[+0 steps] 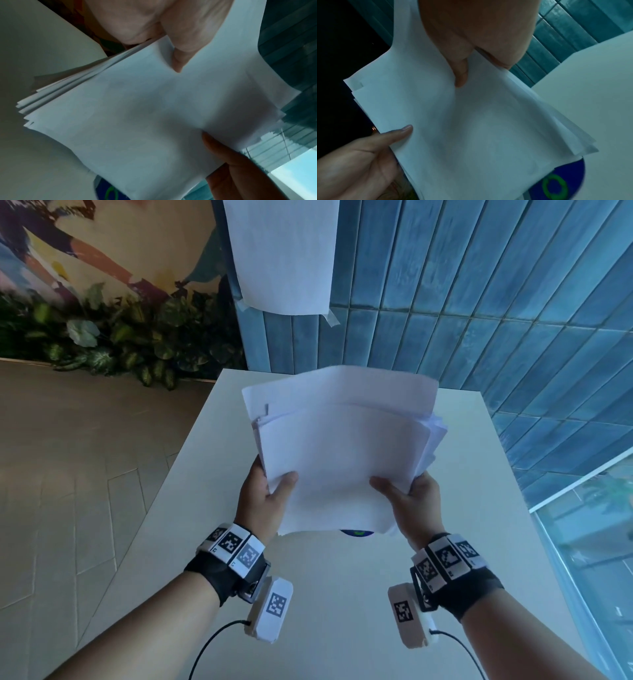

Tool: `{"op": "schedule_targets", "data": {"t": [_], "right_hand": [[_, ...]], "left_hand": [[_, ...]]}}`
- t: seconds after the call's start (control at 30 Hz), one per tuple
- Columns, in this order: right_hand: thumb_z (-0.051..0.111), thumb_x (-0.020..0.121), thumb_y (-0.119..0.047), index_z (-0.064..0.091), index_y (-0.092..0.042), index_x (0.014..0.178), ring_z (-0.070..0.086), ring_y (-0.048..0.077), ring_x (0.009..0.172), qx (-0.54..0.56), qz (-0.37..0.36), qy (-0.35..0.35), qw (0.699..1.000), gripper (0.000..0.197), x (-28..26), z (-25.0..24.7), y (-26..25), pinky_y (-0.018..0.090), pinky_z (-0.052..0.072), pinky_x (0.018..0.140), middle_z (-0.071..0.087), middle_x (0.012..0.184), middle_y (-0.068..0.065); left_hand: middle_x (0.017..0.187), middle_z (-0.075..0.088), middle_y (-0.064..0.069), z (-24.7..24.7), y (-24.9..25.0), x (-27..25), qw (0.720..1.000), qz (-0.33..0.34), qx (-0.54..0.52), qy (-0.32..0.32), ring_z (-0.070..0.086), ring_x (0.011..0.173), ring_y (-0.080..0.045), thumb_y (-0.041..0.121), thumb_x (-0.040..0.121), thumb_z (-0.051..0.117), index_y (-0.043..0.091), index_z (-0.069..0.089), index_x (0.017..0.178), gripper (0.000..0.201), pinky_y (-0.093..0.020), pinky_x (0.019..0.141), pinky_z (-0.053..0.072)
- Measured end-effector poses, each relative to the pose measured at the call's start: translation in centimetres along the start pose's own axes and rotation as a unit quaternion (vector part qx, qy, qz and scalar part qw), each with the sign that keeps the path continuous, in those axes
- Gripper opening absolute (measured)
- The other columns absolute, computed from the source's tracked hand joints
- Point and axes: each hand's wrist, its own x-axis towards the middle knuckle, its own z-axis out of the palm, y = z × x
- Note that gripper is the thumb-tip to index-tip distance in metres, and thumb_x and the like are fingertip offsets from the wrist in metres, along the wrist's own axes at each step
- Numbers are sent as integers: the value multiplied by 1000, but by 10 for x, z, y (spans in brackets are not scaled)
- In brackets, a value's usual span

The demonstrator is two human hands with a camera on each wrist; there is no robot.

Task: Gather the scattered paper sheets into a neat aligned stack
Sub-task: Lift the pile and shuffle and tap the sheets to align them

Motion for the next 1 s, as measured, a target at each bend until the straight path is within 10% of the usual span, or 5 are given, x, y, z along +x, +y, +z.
{"op": "schedule_targets", "data": {"t": [0.17, 0.37, 0.57, 0.87, 1.0], "right_hand": [[83, 67, -3, 50, -21, 106, 68, 12, 90, 14, 24, -39, 999, 54, 3, -8, 1, 28, 57, 72, 68, 99, -1], [76, 79, -10, 63, -15, 84, 67, 26, 79, -103, 18, -53, 993, 14, 6, -5, 11, 22, 50, 61, 69, 79, 1], [78, 75, -12, 67, -12, 76, 66, 30, 74, -182, -24, -84, 979, 10, 24, -18, -27, 37, 51, 67, 72, 77, 11], [71, 77, -24, 69, -16, 89, 62, 33, 79, -470, -166, -93, 862, 14, 46, -26, -125, 35, 45, 64, 68, 77, 11], [66, 79, -16, 71, -23, 99, 64, 33, 89, -548, -151, -99, 817, 21, 49, -26, -136, 31, 40, 66, 71, 93, 11]], "left_hand": [[109, 71, 0, -17, -7, 11, 1000, -15, -12, -20, 67, 103, -17, 22, 70, 77, 23, 58, 110, 44, -36, 89, 53], [89, 73, 15, -13, -9, 10, 998, -35, 35, -39, 69, 83, 3, 9, 86, 68, 28, 66, 90, 19, -18, 79, 51], [92, 74, 8, -21, -7, 14, 999, -32, 35, -8, 70, 86, -9, 9, 81, 74, 21, 65, 93, 19, -19, 78, 52], [102, 58, -3, -23, 25, 11, 993, -34, 80, 84, 58, 80, -6, 24, 76, 79, 10, 42, 119, 58, -14, 64, 41], [118, 53, 1, -25, 25, 10, 993, 1, 52, 105, 54, 105, -16, 16, 74, 80, 21, 43, 119, 58, -32, 88, 52]]}}
